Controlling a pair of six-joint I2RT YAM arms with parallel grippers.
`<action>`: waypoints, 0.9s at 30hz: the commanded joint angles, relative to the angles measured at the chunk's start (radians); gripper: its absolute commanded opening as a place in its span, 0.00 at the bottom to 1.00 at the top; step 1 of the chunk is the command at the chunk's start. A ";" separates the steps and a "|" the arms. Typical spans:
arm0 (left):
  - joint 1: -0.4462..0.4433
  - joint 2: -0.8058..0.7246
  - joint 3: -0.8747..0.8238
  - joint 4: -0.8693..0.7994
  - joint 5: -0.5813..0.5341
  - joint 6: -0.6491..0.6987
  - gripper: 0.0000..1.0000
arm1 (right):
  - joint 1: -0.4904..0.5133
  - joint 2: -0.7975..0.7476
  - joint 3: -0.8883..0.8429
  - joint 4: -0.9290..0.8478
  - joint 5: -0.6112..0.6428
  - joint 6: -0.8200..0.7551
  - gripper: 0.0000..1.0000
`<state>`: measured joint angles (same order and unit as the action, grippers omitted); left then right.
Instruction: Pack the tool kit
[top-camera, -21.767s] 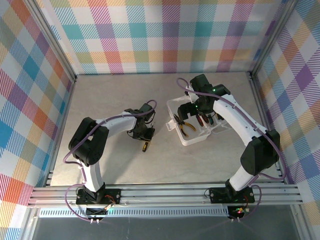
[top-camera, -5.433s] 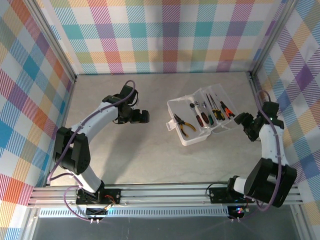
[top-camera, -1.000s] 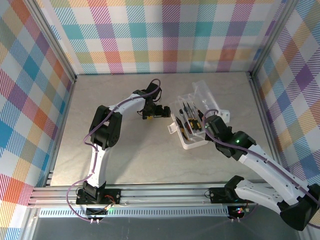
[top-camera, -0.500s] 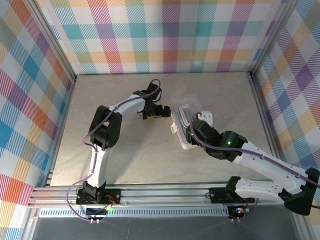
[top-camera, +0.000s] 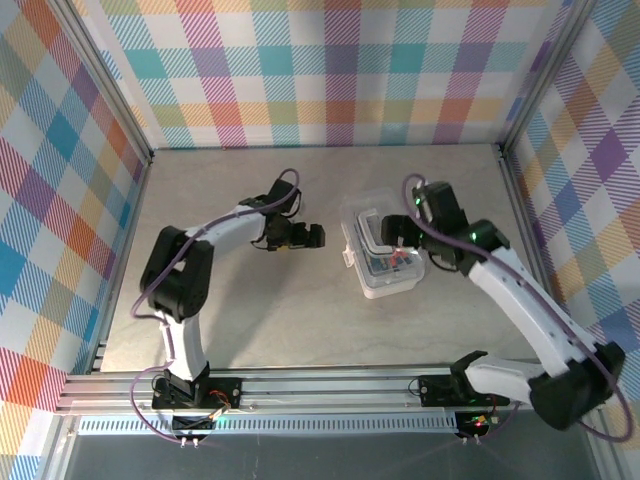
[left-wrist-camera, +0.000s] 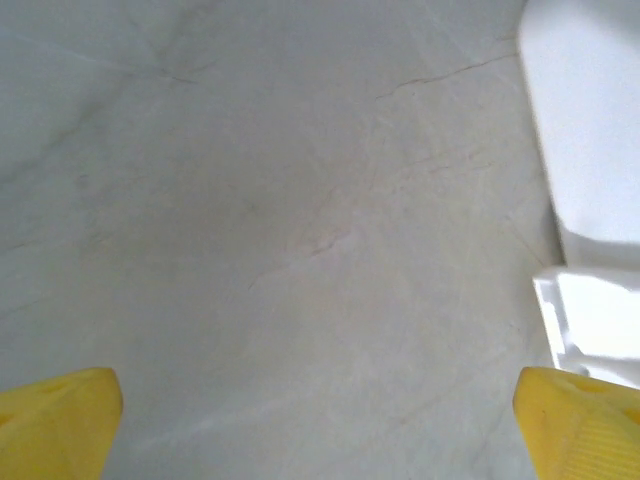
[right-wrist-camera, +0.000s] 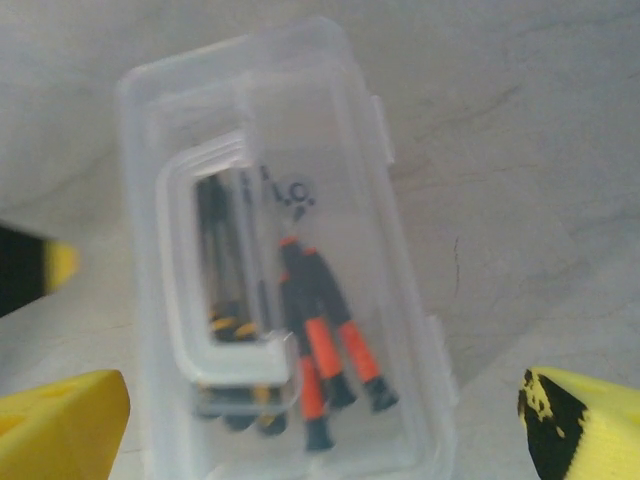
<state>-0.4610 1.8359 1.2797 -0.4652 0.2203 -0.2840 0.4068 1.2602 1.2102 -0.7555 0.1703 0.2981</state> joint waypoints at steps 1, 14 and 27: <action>-0.007 -0.140 -0.087 0.067 0.013 0.073 1.00 | -0.112 0.162 0.101 0.042 -0.351 -0.258 0.99; -0.151 -0.315 -0.471 0.469 -0.140 0.208 1.00 | -0.187 0.557 0.324 -0.029 -0.489 -0.451 0.99; -0.281 -0.145 -0.548 0.725 -0.278 0.243 1.00 | -0.051 0.571 0.168 -0.005 -0.420 -0.467 0.99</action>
<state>-0.7212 1.6527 0.7418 0.1463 -0.0177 -0.0658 0.2783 1.8126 1.4307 -0.6975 -0.2485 -0.1360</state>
